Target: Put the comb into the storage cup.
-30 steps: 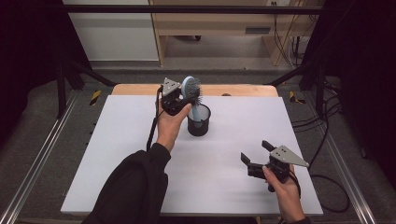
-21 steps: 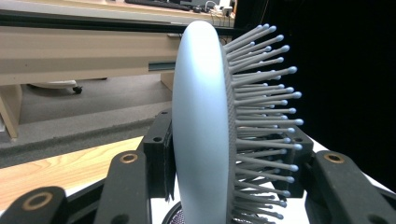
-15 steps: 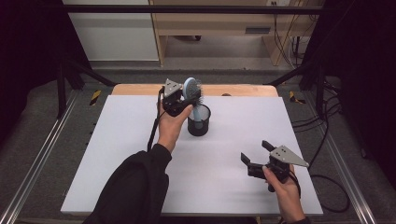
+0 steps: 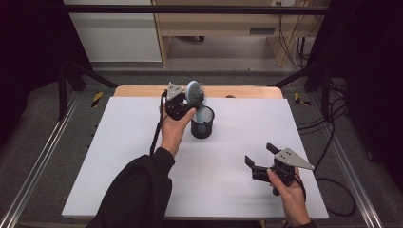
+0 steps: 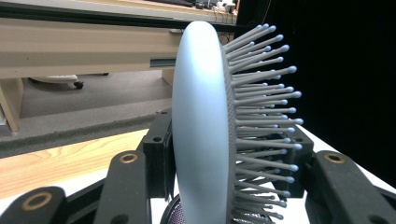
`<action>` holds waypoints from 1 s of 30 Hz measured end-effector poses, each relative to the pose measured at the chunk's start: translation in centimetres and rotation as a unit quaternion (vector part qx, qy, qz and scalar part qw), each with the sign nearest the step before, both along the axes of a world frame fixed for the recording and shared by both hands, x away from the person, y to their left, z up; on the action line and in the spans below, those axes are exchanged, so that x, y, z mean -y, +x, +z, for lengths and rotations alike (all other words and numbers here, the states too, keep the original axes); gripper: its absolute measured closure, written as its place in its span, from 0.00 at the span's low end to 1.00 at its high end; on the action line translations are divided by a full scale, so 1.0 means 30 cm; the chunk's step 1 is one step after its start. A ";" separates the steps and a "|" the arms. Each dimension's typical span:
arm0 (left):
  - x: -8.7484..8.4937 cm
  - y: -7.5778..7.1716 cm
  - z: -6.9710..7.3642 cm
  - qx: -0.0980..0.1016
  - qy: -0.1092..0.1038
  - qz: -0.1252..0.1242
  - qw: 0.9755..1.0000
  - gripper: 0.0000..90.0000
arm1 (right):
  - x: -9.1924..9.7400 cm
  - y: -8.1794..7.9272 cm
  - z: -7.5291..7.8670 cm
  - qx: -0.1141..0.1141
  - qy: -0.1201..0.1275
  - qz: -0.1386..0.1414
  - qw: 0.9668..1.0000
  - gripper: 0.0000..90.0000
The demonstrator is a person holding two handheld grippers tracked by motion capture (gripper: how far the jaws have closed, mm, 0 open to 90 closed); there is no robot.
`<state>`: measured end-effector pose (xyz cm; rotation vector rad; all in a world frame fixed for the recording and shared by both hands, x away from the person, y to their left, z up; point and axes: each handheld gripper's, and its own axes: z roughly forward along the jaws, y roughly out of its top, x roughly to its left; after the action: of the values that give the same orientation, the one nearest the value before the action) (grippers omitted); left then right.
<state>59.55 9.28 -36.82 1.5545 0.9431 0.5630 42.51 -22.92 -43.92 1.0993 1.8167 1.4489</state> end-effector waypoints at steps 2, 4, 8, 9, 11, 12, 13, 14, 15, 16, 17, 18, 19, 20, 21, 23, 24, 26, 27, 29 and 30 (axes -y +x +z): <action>-0.001 0.001 0.000 0.000 -0.001 0.000 1.000 0.56 | 0.000 0.000 0.000 -0.001 0.000 0.000 1.000 0.06; -0.001 0.001 -0.001 -0.001 0.002 0.000 1.000 0.56 | 0.000 0.001 -0.001 -0.001 0.000 0.000 1.000 0.06; 0.000 -0.001 0.000 0.000 0.005 -0.002 1.000 0.56 | -0.002 0.000 -0.001 -0.002 -0.002 0.001 1.000 0.06; 0.000 -0.001 0.000 0.000 0.004 -0.002 1.000 0.56 | -0.002 0.000 -0.001 -0.002 -0.002 0.001 1.000 0.06; 0.001 0.000 -0.001 0.000 0.004 -0.002 1.000 0.56 | -0.002 0.000 -0.001 -0.002 -0.002 0.001 1.000 0.06; 0.001 0.000 -0.001 0.000 0.004 -0.002 1.000 0.56 | -0.002 0.000 -0.001 -0.002 -0.002 0.001 1.000 0.06; 0.002 0.000 -0.002 0.000 0.003 -0.002 1.000 0.56 | -0.001 0.000 -0.001 -0.002 -0.002 0.001 1.000 0.06; 0.003 0.000 -0.002 0.000 0.004 -0.002 1.000 0.56 | 0.000 0.001 -0.001 -0.002 -0.001 0.001 1.000 0.06; 0.004 0.000 -0.002 0.000 0.004 -0.002 1.000 0.56 | 0.001 0.001 -0.001 -0.002 -0.001 0.000 1.000 0.06; 0.004 0.000 -0.003 0.000 0.004 -0.003 1.000 0.56 | 0.001 0.001 -0.001 -0.002 -0.001 -0.001 1.000 0.06; 0.005 -0.001 -0.003 0.000 0.004 -0.003 1.000 0.56 | 0.001 0.001 -0.001 -0.002 -0.001 -0.001 1.000 0.06; 0.006 0.000 -0.004 0.001 0.005 -0.003 1.000 0.56 | 0.001 0.001 -0.001 -0.002 -0.001 -0.001 1.000 0.06; 0.007 0.000 -0.004 0.001 0.005 -0.003 1.000 0.55 | 0.001 0.001 -0.001 -0.002 -0.001 0.001 1.000 0.06; 0.007 0.000 -0.004 0.000 0.005 -0.003 1.000 0.56 | 0.000 0.001 -0.001 -0.002 -0.001 0.001 1.000 0.06; 0.008 0.000 -0.005 0.000 0.005 -0.003 1.000 0.56 | 0.000 0.001 -0.001 -0.002 -0.001 0.001 1.000 0.06; 0.008 0.001 -0.006 0.000 0.005 -0.002 1.000 0.55 | 0.000 0.001 -0.001 -0.002 -0.001 0.001 1.000 0.06; 0.009 0.001 -0.006 0.000 0.004 -0.003 1.000 0.55 | 0.000 0.001 -0.001 -0.002 -0.001 0.001 1.000 0.06; 0.010 0.001 -0.008 -0.001 0.004 -0.003 1.000 0.55 | 0.000 0.001 -0.001 -0.002 -0.001 0.001 1.000 0.06; 0.010 0.001 -0.008 -0.001 0.003 -0.003 1.000 0.55 | 0.000 0.001 -0.001 -0.002 -0.001 0.001 1.000 0.06; 0.010 0.000 -0.010 -0.001 -0.001 -0.003 1.000 0.55 | -0.001 0.001 -0.001 -0.003 -0.001 0.001 1.000 0.06; 0.011 -0.001 -0.011 -0.001 -0.002 -0.003 1.000 0.55 | -0.001 0.001 -0.001 -0.003 -0.002 0.002 1.000 0.06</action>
<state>59.51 8.95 -37.16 1.5547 0.9409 0.5544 42.54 -22.88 -43.96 1.1002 1.8249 1.4455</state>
